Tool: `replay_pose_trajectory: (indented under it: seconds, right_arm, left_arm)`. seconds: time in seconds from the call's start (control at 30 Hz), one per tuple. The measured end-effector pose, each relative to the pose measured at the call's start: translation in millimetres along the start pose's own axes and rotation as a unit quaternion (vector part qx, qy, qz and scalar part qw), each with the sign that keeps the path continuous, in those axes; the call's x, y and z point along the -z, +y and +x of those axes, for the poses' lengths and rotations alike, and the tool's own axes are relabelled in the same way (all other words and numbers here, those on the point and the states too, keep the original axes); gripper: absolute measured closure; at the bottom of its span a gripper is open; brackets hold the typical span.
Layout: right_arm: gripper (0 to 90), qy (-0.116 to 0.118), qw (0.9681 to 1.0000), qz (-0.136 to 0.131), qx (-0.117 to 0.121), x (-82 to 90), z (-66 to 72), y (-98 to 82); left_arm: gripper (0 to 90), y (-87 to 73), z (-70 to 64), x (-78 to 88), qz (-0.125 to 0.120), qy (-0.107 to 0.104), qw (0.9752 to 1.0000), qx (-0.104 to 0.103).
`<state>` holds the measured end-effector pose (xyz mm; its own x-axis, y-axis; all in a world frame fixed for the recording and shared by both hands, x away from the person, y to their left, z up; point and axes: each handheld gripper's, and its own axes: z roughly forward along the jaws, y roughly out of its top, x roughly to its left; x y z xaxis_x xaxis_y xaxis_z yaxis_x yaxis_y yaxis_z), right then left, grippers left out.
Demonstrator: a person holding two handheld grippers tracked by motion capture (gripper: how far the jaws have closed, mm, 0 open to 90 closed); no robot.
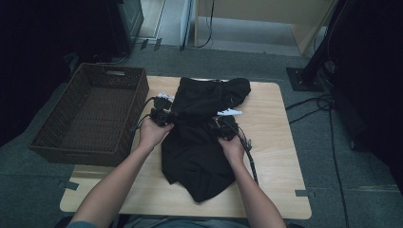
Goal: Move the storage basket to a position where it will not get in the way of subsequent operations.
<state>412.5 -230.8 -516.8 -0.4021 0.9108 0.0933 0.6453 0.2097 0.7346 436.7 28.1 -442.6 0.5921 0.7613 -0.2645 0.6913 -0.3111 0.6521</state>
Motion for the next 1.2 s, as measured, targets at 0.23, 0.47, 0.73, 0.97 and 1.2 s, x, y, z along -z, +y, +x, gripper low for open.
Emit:
replay_pose_trajectory:
  seconds: [0.23,0.47,0.73,0.97,1.2]
  right_arm:
    - [88.1,-0.009,0.9996,0.007,0.026,1.2,9.2,0.2]
    - [89.2,-0.010,0.9996,0.026,-0.011,39.3,-25.0,-6.4]
    - [89.1,-0.052,0.9966,0.020,-0.060,98.7,-77.3,-35.6]
    - [78.5,-0.068,0.9907,0.043,-0.110,125.8,-104.7,-55.3]
    - [68.2,-0.002,0.9978,-0.034,-0.056,124.5,-70.1,-38.8]
  left_arm:
    - [87.3,-3.2,15.6,6.9,0.001,0.014,0.9997,0.018]
    - [87.3,-7.7,32.9,18.1,0.005,0.035,0.9986,0.039]
    - [86.7,-23.5,33.2,19.5,0.017,0.035,0.9978,0.054]
    - [75.5,-38.7,26.6,19.1,0.022,0.034,0.9977,0.054]
    - [62.3,-31.3,1.6,34.2,-0.035,-0.023,0.9989,0.023]
